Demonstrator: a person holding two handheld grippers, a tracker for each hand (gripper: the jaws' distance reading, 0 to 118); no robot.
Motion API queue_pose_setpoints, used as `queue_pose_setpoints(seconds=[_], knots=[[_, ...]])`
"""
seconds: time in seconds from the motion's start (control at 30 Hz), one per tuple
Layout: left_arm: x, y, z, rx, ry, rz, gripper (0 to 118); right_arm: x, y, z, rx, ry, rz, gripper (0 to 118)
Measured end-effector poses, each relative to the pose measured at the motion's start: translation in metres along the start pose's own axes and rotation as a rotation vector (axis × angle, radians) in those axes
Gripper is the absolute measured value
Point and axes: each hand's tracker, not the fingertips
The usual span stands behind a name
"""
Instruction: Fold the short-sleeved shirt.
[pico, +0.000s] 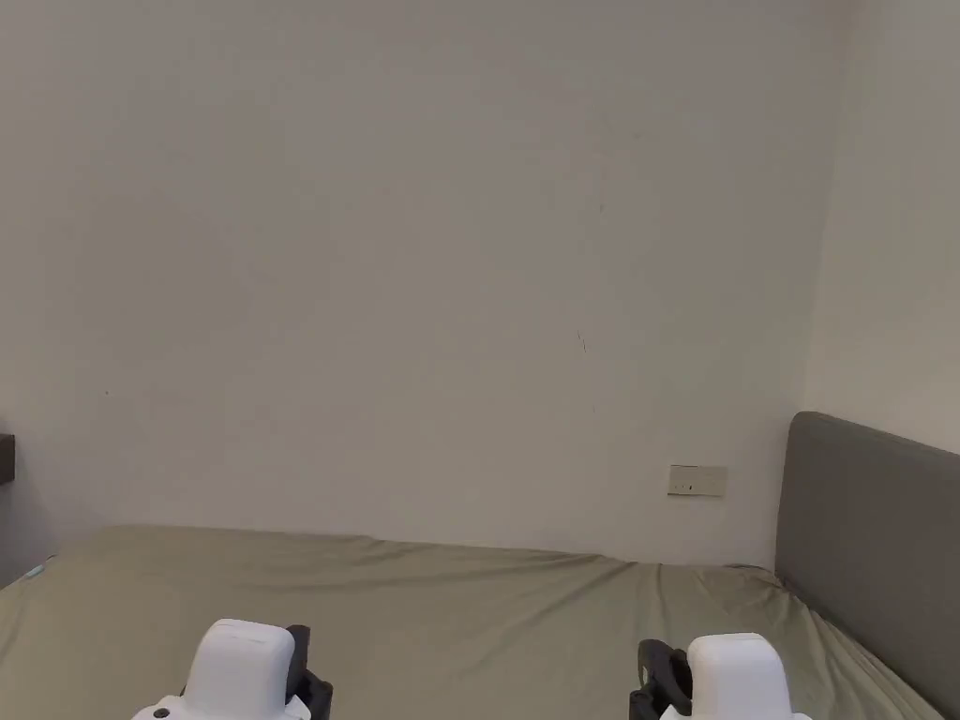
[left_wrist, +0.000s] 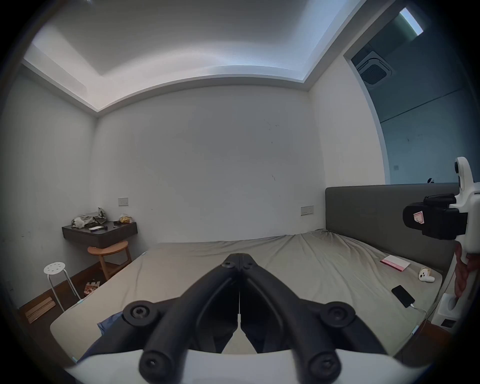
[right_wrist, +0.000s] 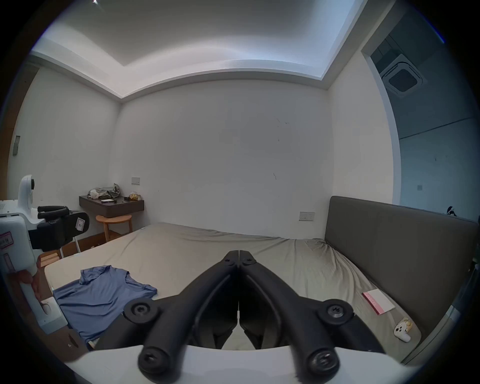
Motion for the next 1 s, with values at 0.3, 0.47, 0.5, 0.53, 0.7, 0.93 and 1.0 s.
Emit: queue_pose_setpoints(seconds=[0.3,0.47,0.5,0.53,0.7,0.93,1.0], knots=[[-0.01,0.001,0.002,-0.015,0.001,0.023,0,0.003,0.003,-0.001,0.023,-0.019,-0.021,1],[-0.025,0.002,0.002,-0.055,-0.007,0.042,0,-0.018,0.005,-0.008,0.01,0.022,0.002,1],[-0.028,0.002,0.003,-0.058,0.002,0.044,0,-0.024,0.006,-0.01,0.013,0.04,0.011,1],[-0.03,0.002,0.002,-0.06,0.008,0.045,0,-0.032,0.007,-0.011,0.022,0.06,0.016,1],[-0.052,0.001,0.011,-0.049,0.047,0.027,0,-0.068,0.01,-0.024,0.027,0.122,0.028,1],[-0.107,-0.008,0.022,-0.081,0.186,0.048,0,-0.132,0.007,-0.045,0.013,0.259,0.038,1],[-0.129,-0.014,0.026,-0.104,0.227,0.071,0,-0.152,0.004,-0.051,0.008,0.304,0.051,1]])
